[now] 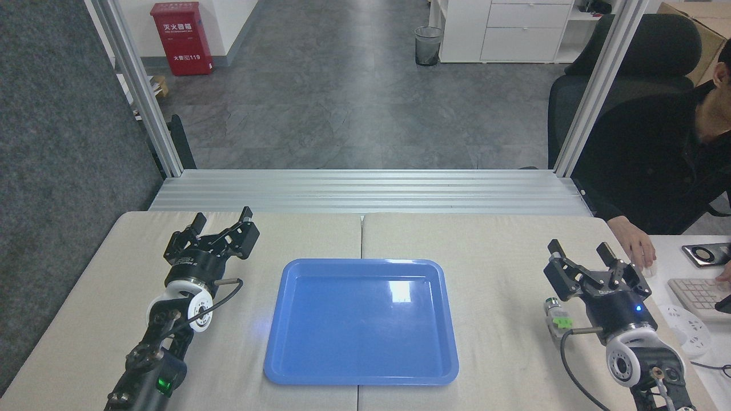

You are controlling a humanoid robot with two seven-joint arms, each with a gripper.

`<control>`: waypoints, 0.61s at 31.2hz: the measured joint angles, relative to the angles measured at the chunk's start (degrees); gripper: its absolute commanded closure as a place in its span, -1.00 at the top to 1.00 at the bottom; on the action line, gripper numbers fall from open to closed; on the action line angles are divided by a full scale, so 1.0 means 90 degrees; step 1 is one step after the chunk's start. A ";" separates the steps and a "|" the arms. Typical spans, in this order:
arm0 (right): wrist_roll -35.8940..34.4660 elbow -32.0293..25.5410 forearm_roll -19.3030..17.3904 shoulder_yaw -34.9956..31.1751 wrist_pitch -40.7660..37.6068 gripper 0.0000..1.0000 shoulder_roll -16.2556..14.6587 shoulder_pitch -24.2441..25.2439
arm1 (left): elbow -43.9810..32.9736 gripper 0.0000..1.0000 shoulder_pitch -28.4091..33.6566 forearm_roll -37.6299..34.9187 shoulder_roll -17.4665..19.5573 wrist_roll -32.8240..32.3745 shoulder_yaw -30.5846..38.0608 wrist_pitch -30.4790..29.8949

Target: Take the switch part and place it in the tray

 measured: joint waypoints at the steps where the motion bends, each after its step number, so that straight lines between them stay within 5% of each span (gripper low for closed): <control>1: 0.0000 -0.0002 0.0000 -0.0001 0.0000 1.00 0.0001 0.0004 | 0.0000 1.00 0.0000 0.0000 0.0000 0.0000 0.0000 0.0000; 19: -0.0001 -0.0024 0.0011 -0.0011 0.0004 1.00 -0.0002 0.0026 | 0.0000 1.00 0.0000 0.0000 0.0000 0.0000 -0.0001 0.0000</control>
